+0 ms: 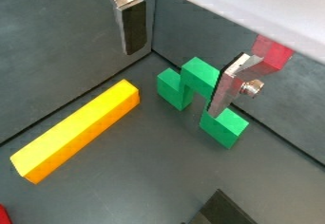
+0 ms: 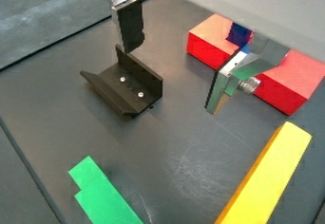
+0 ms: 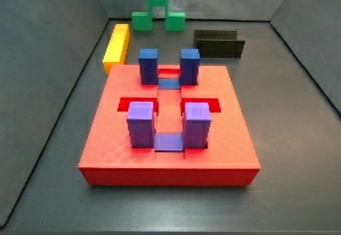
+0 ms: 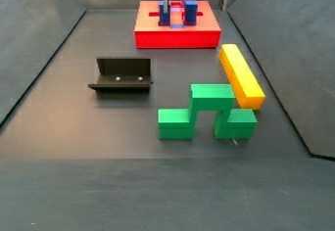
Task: Pick up the yellow object. Move up. Move to above the board. Insert the yellow object.
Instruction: Pick up the yellow object.
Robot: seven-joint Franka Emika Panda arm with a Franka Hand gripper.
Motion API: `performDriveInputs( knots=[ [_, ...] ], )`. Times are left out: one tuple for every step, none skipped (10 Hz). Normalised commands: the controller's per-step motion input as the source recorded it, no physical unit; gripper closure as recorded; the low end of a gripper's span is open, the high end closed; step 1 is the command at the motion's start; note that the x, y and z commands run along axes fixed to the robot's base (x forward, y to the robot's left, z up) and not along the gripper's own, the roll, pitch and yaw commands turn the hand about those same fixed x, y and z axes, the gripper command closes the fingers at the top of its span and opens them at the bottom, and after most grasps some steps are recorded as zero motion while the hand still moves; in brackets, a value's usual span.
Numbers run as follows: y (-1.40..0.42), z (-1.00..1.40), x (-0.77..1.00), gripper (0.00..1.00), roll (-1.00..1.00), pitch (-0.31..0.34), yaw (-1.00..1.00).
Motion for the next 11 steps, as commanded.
performDriveInputs(
  knots=[
    [-0.20,-0.27,-0.11,0.00,0.00,0.000,0.05],
    [-0.67,-0.35,-0.05,0.00,0.24,0.037,0.00],
    [-0.61,-0.45,-0.09,0.00,0.17,0.000,0.01],
    [-0.48,-0.63,-0.28,0.00,0.06,0.000,0.00],
    [-0.20,-0.67,-0.60,0.00,0.00,-0.019,-0.03],
    [0.00,-0.60,-0.74,0.00,-0.06,-0.069,-0.12],
    [0.00,-0.59,-0.88,0.00,-0.09,-0.121,-0.15],
    [0.00,-0.57,-0.93,0.00,-0.12,-0.149,-0.10],
    [-0.05,-0.55,-0.85,0.00,-0.12,-0.170,0.00],
    [-0.06,-0.47,-0.72,0.00,-0.10,-0.157,0.00],
    [-0.03,-0.40,-0.72,0.00,-0.12,-0.150,0.00]
  ],
)
